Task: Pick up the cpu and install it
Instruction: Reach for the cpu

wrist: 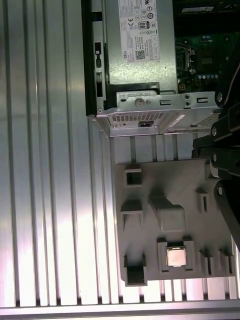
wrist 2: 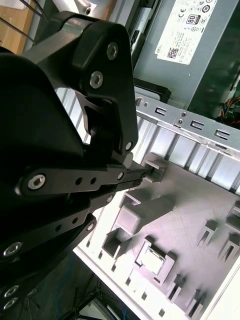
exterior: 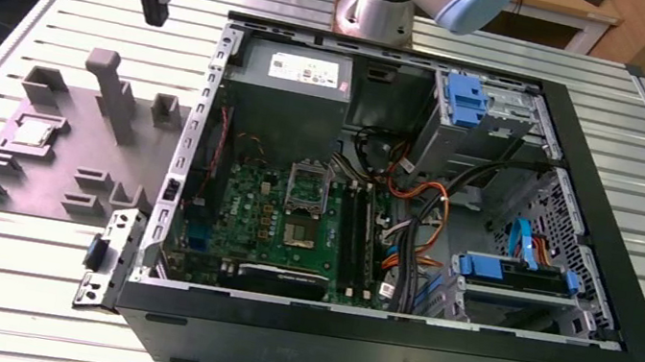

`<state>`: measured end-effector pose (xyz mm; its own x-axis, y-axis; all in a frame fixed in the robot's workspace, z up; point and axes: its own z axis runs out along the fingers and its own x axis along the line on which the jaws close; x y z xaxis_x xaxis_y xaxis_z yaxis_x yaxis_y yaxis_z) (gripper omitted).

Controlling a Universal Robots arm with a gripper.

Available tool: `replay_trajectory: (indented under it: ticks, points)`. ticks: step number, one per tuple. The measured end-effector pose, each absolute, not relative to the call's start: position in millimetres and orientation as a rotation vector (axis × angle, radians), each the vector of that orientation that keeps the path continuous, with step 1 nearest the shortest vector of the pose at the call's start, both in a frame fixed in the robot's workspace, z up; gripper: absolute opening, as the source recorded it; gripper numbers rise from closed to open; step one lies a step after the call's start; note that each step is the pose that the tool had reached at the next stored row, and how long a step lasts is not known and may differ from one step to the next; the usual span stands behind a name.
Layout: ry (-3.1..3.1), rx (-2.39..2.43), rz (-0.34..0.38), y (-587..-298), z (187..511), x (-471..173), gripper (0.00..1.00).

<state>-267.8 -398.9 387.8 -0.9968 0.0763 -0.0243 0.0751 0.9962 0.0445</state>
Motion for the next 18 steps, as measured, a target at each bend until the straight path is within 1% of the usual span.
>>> replay_trajectory:
  ticks: [18]
  points:
    - [3.113,0.118,0.068,-398.9,387.8,-273.2,0.14]
